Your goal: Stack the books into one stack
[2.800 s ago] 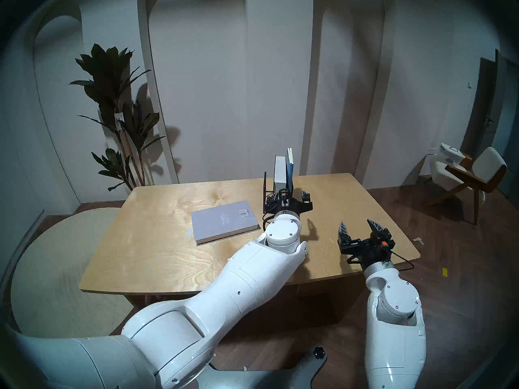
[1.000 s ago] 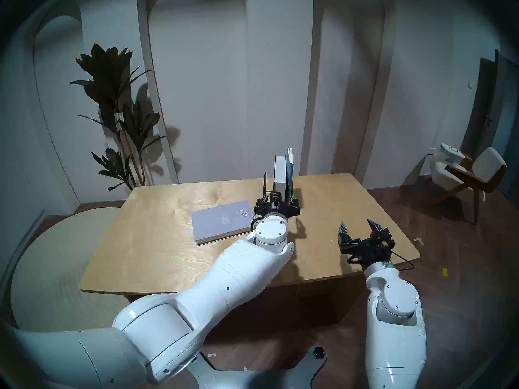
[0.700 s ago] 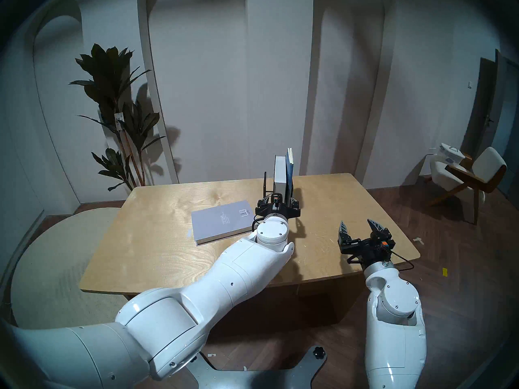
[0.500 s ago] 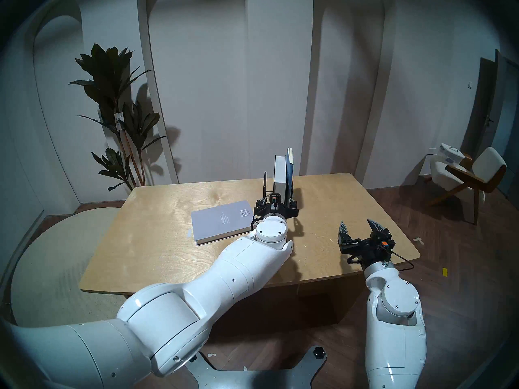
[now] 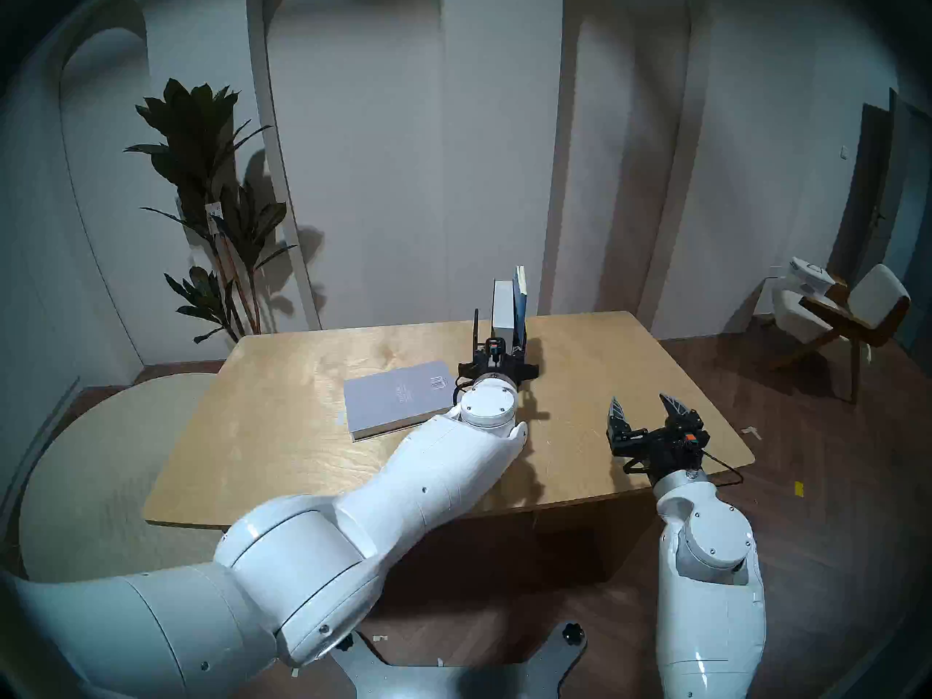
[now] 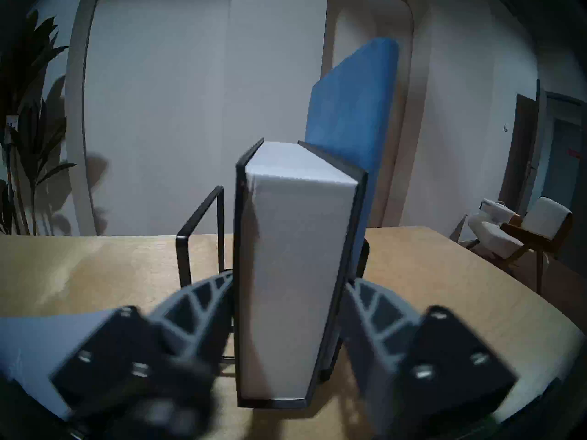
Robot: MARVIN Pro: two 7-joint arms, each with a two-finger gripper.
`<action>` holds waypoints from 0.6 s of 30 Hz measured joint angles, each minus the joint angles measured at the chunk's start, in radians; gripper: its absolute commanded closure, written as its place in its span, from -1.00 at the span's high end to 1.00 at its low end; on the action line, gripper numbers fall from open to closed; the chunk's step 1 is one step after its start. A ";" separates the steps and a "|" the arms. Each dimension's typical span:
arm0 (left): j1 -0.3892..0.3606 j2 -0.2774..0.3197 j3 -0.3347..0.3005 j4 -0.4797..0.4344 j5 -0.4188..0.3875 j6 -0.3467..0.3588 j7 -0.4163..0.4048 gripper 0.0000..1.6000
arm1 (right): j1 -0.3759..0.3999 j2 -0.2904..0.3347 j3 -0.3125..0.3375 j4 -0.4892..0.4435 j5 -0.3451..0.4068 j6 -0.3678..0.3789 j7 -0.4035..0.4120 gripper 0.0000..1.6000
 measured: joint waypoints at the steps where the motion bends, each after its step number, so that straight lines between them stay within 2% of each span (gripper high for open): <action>1: -0.002 -0.001 -0.002 0.003 0.000 -0.002 -0.004 -1.00 | 0.000 0.000 0.000 0.000 0.000 0.000 0.000 1.00; 10: 0.005 0.004 0.007 -0.012 0.007 -0.018 -0.024 -1.00 | -0.001 0.001 -0.001 0.000 0.001 0.000 -0.002 1.00; 18: 0.037 0.027 0.027 -0.094 0.021 -0.019 -0.014 -1.00 | -0.002 0.002 -0.002 0.000 0.002 0.000 -0.004 1.00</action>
